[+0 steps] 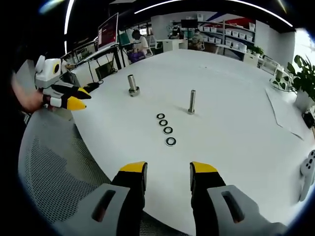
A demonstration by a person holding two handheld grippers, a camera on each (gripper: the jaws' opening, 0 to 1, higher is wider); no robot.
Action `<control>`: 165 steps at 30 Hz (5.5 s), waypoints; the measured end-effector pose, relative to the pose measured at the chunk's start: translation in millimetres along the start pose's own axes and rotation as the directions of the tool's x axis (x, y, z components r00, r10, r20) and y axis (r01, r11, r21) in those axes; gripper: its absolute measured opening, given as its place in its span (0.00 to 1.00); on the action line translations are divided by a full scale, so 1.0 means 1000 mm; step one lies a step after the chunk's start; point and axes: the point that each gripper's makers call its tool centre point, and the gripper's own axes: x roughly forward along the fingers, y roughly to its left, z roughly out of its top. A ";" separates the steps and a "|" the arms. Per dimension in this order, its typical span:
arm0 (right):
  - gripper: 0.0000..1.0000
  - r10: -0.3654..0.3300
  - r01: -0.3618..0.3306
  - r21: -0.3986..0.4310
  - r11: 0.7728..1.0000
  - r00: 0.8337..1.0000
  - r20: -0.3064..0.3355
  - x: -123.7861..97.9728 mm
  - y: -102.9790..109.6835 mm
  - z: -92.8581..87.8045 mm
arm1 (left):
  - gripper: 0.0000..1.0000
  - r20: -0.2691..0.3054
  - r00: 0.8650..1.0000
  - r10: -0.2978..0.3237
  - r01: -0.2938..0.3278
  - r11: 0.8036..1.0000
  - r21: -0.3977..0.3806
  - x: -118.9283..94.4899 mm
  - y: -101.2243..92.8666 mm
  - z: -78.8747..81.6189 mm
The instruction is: Place the washer onto the threaded stud by aligning its center hole with the stud, sliding it down to the base, and recovering from edge contact or off-axis alignment until the washer reaches the visible bottom stop.
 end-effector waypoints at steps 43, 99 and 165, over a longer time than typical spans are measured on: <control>0.37 -0.005 -0.016 -0.132 0.991 0.987 -0.158 0.027 -0.017 0.009 | 0.31 0.014 1.000 0.006 -0.006 1.000 -0.022 -0.001 0.005 -0.001; 0.19 0.104 -0.403 -0.451 0.797 0.826 -0.553 0.072 0.002 0.008 | 0.29 0.022 1.000 -0.013 0.014 0.999 -0.041 -0.002 0.002 -0.001; 0.14 0.000 -0.478 -0.606 0.635 0.785 -0.619 0.072 0.004 0.007 | 0.25 0.042 0.999 0.000 0.002 0.999 -0.037 -0.004 0.004 0.003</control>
